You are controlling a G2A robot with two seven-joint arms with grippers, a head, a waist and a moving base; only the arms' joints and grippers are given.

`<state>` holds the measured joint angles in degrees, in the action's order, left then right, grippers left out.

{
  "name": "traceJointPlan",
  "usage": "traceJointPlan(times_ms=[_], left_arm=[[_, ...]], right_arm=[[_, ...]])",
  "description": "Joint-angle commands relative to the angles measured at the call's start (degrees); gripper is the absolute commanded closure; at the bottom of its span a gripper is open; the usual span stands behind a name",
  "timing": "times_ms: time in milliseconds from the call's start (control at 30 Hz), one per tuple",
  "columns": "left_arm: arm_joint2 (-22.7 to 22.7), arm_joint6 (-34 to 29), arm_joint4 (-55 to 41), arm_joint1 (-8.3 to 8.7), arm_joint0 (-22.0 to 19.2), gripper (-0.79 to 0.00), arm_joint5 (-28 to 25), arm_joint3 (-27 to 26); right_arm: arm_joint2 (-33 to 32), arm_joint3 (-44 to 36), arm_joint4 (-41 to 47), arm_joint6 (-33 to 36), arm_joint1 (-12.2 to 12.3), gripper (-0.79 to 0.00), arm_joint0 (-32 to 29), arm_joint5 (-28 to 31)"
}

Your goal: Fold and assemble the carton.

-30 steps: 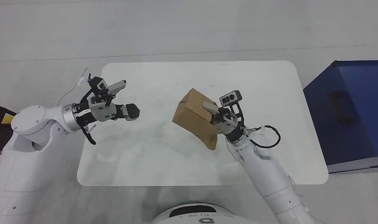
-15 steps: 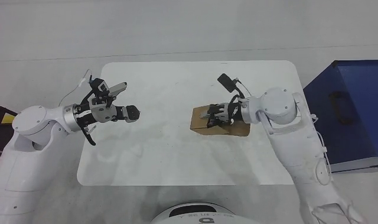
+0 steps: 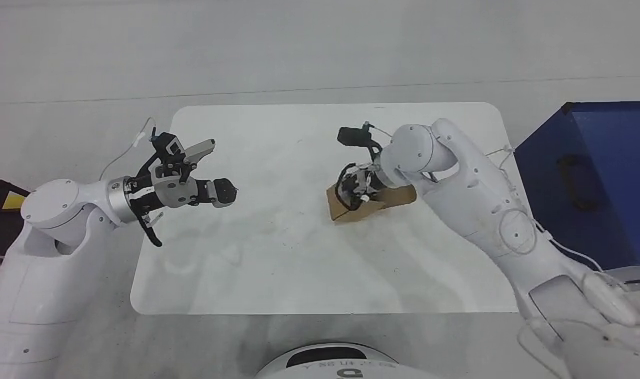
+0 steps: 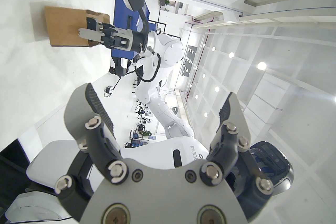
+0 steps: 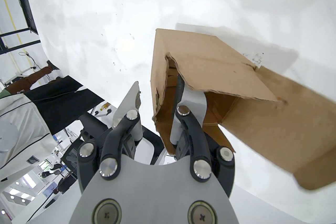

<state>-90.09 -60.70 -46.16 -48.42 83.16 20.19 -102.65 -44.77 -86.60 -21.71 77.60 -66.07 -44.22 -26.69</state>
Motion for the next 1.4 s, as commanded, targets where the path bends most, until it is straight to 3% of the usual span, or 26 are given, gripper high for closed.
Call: traceJointPlan(times_ms=[0, 133, 267, 433, 633, 1000, 1067, 1167, 1300, 1333, 1367], left_arm=[[0.0, 0.0, 0.0, 0.0, 0.0, -0.785, 0.0, 0.0], [0.0, 0.0, 0.0, 0.0, 0.0, -0.785, 0.0, 0.0], [0.0, 0.0, 0.0, 0.0, 0.0, -0.785, 0.0, 0.0], [0.0, 0.0, 0.0, 0.0, 0.0, -0.785, 0.0, 0.0], [0.0, 0.0, 0.0, 0.0, 0.0, -0.785, 0.0, 0.0], [0.0, 0.0, 0.0, 0.0, 0.0, -0.785, 0.0, 0.0], [0.0, 0.0, 0.0, 0.0, 0.0, -0.785, 0.0, 0.0], [0.0, 0.0, 0.0, 0.0, 0.0, -0.785, 0.0, 0.0], [0.0, 0.0, 0.0, 0.0, 0.0, -0.785, 0.0, 0.0], [0.0, 0.0, 0.0, 0.0, 0.0, -0.785, 0.0, 0.0], [0.0, 0.0, 0.0, 0.0, 0.0, -0.785, 0.0, 0.0]], right_arm=[[1.2, -2.2, 2.2, -2.0, 0.8, -0.702, 1.8, -2.0], [-0.8, -10.4, 6.9, -7.8, 3.2, -0.711, 2.4, -7.8], [-7.2, -21.4, 12.1, -13.5, 6.5, -0.733, -3.5, -13.5], [-20.0, -32.8, 14.1, -20.6, 10.0, -0.785, -16.5, -19.9], [-35.7, -39.2, 19.9, -34.6, 11.1, -0.785, -39.0, -14.3], [-35.3, -38.4, 19.9, -34.6, 11.1, -0.785, -39.4, -14.8], [-34.3, -35.1, 24.2, -32.5, 10.8, -0.785, -38.8, -17.1], [-34.1, -32.1, 23.5, -28.3, 11.4, -0.785, -37.0, -27.0], [-30.8, -28.5, 21.0, -31.3, 13.4, -0.779, -36.0, -31.3], [-30.0, -27.3, 21.5, -31.3, 13.9, -0.646, -36.0, -31.3], [-29.3, -25.8, 21.8, -31.3, 14.5, -0.61, -35.8, -31.3]])
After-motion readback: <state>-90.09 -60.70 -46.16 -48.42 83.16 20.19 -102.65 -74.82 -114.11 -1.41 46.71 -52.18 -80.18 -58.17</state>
